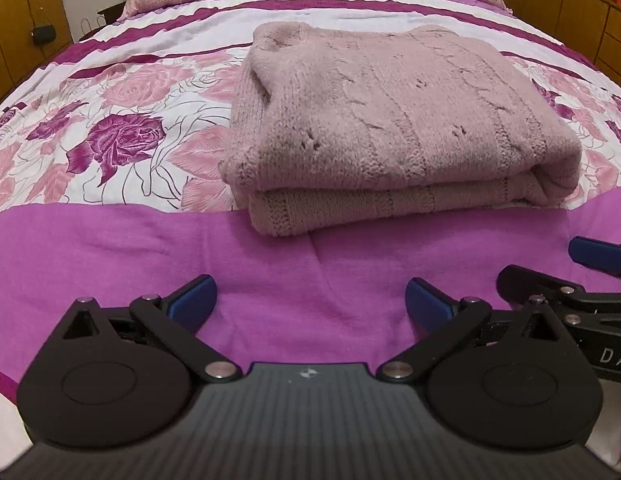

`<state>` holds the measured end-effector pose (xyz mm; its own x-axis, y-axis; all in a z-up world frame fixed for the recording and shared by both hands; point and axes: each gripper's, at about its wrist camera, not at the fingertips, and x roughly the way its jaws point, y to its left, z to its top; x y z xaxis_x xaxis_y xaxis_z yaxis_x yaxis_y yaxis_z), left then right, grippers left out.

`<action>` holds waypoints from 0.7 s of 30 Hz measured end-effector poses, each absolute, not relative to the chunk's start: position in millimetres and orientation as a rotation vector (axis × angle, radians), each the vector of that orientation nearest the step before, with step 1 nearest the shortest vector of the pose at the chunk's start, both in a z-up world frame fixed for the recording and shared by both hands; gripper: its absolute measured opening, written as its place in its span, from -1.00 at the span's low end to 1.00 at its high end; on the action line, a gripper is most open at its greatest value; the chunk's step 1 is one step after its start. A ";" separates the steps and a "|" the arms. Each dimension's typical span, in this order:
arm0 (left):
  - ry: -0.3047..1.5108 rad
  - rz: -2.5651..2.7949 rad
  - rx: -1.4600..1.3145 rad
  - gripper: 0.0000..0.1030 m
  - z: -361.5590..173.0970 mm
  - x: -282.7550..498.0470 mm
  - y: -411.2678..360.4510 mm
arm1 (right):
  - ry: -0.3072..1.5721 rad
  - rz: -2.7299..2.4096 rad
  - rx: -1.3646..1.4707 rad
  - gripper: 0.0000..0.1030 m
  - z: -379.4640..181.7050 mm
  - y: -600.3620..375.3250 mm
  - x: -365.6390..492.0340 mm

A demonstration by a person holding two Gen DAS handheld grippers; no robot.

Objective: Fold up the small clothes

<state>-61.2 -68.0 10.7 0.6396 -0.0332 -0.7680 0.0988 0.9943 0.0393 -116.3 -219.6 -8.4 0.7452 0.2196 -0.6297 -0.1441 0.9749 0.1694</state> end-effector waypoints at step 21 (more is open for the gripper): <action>0.866 -0.080 0.085 1.00 10.0 -62.9 -67.6 | 0.681 0.209 0.148 0.73 -9.9 -224.6 -117.9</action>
